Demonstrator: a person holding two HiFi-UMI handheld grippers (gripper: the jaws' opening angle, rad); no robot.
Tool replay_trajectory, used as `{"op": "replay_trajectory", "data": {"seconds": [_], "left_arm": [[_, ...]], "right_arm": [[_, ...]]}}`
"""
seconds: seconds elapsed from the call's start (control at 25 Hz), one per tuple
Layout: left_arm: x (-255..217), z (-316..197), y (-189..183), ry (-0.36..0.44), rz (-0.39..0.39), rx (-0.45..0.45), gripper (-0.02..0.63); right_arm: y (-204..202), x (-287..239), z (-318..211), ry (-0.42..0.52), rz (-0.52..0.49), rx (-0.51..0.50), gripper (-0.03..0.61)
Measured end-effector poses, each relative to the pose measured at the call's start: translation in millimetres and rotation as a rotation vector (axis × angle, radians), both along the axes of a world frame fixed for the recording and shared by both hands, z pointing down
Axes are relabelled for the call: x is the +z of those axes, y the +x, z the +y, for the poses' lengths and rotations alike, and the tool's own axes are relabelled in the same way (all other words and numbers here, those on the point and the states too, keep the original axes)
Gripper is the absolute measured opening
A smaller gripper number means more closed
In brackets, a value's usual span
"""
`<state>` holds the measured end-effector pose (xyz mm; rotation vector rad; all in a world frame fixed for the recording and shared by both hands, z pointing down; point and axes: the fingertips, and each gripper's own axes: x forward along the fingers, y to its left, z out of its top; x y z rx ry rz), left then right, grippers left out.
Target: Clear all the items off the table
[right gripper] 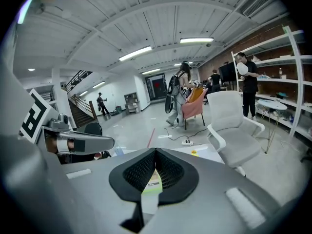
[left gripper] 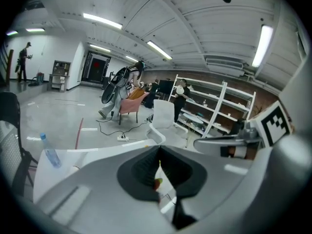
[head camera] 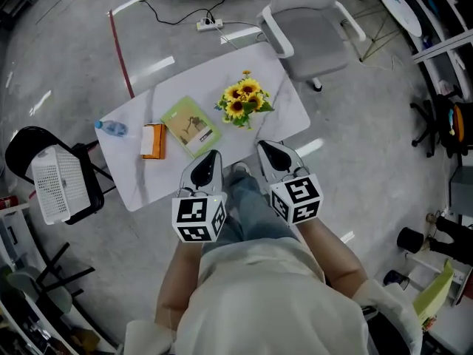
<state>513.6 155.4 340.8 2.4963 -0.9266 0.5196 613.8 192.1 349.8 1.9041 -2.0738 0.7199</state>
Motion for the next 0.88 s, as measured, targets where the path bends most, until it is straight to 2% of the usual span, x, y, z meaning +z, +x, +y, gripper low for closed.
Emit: {"op": "replay_trajectory", "data": {"seconds": [0.2, 0.44, 0.88], "left_arm": [[19, -16, 11, -0.016, -0.034, -0.016, 0.01], [51, -31, 19, -0.048, -0.055, -0.035, 0.009], [113, -40, 33, -0.132, -0.086, -0.062, 0.009]], "right_arm": [[15, 18, -19, -0.023, -0.008, -0.008, 0.011], [28, 65, -32, -0.085, 0.003, 0.003, 0.055], [45, 158, -49, -0.185, 0.052, 0.006, 0.18]]}}
